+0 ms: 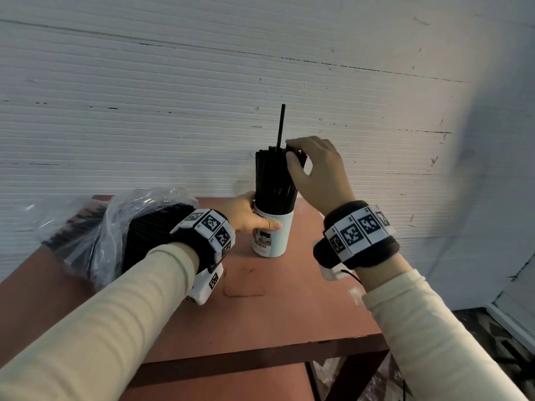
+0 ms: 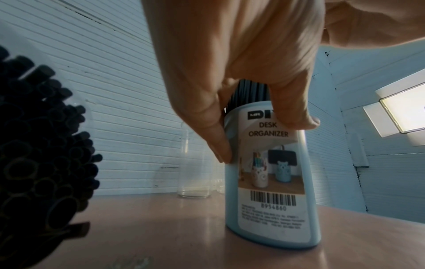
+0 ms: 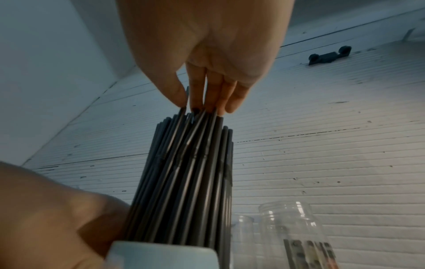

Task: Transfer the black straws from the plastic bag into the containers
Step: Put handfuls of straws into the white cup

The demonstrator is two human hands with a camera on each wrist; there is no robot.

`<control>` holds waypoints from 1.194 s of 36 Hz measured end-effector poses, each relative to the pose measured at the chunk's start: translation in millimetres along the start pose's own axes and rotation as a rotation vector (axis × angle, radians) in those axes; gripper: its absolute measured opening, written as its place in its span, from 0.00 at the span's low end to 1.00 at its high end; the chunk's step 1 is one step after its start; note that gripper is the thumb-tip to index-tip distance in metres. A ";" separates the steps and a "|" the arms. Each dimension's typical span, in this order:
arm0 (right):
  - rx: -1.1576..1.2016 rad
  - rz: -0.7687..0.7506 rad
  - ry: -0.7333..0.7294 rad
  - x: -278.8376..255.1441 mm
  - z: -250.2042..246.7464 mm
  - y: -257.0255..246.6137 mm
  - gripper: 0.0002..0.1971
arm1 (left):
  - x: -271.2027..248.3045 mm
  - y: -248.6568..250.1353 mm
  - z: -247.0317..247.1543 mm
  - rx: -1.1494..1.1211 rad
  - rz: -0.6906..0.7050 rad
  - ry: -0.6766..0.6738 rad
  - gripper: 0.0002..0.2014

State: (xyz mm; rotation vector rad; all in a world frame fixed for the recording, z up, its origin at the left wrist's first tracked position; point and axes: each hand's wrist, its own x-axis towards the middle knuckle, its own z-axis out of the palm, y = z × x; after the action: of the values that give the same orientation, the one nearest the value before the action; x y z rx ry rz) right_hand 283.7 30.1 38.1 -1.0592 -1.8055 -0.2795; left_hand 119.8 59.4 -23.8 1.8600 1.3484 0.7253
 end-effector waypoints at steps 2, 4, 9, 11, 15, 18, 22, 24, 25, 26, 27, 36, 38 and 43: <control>0.003 0.020 0.025 -4.0 2.2 0.0 0.13 | 0.0 -1.1 -0.2 -0.006 -0.003 -0.006 0.39; 0.017 0.041 0.009 -5.9 4.5 -1.1 0.14 | -0.1 -2.0 -0.1 -0.014 -0.001 -0.008 0.39; -0.020 0.040 -0.045 -7.1 9.0 -3.1 0.14 | -1.4 -2.1 -0.1 -0.023 0.001 -0.011 0.40; -0.031 0.041 -0.071 -2.5 6.0 -3.8 0.13 | -1.4 -1.8 0.3 -0.024 0.002 -0.002 0.39; -0.004 0.026 -0.109 14.7 -4.9 -9.4 0.18 | -1.4 0.2 0.7 -0.008 0.001 0.008 0.37; 0.131 -0.003 -0.042 27.2 -13.0 -17.1 0.28 | -1.5 1.2 0.2 0.004 0.003 0.005 0.36; 0.140 -0.005 -0.005 39.5 -14.3 -22.4 0.22 | -1.0 0.3 0.3 -0.010 -0.004 0.006 0.36; 0.149 0.011 -0.008 40.0 -12.0 -23.4 0.18 | -0.4 -0.3 0.3 -0.011 -0.010 0.004 0.36; 0.156 0.018 -0.005 39.0 -10.9 -23.6 0.16 | 0.0 -0.6 0.4 -0.013 -0.011 0.000 0.36; 0.162 0.027 -0.004 37.9 -10.2 -23.6 0.15 | 0.6 -1.0 0.6 -0.016 -0.013 -0.003 0.37; 0.166 0.039 -0.006 36.7 -9.3 -22.9 0.15 | 0.6 -1.1 0.6 -0.016 -0.012 -0.005 0.37; 0.154 0.123 -0.001 29.3 -2.4 -16.7 0.07 | 1.2 -1.2 0.8 0.016 -0.009 0.012 0.38; 0.104 0.121 -0.026 25.7 -0.4 -14.8 0.03 | 1.7 -1.7 0.8 0.021 -0.018 0.015 0.39; 0.123 0.088 -0.013 14.8 -2.4 -12.1 0.02 | 2.4 0.3 0.8 0.039 -0.028 0.009 0.39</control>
State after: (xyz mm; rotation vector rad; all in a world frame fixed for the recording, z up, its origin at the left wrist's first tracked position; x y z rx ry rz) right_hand 274.0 29.4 54.7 -1.0521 -1.7586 -0.1071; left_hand 121.3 61.4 -23.9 1.8667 1.4002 0.6982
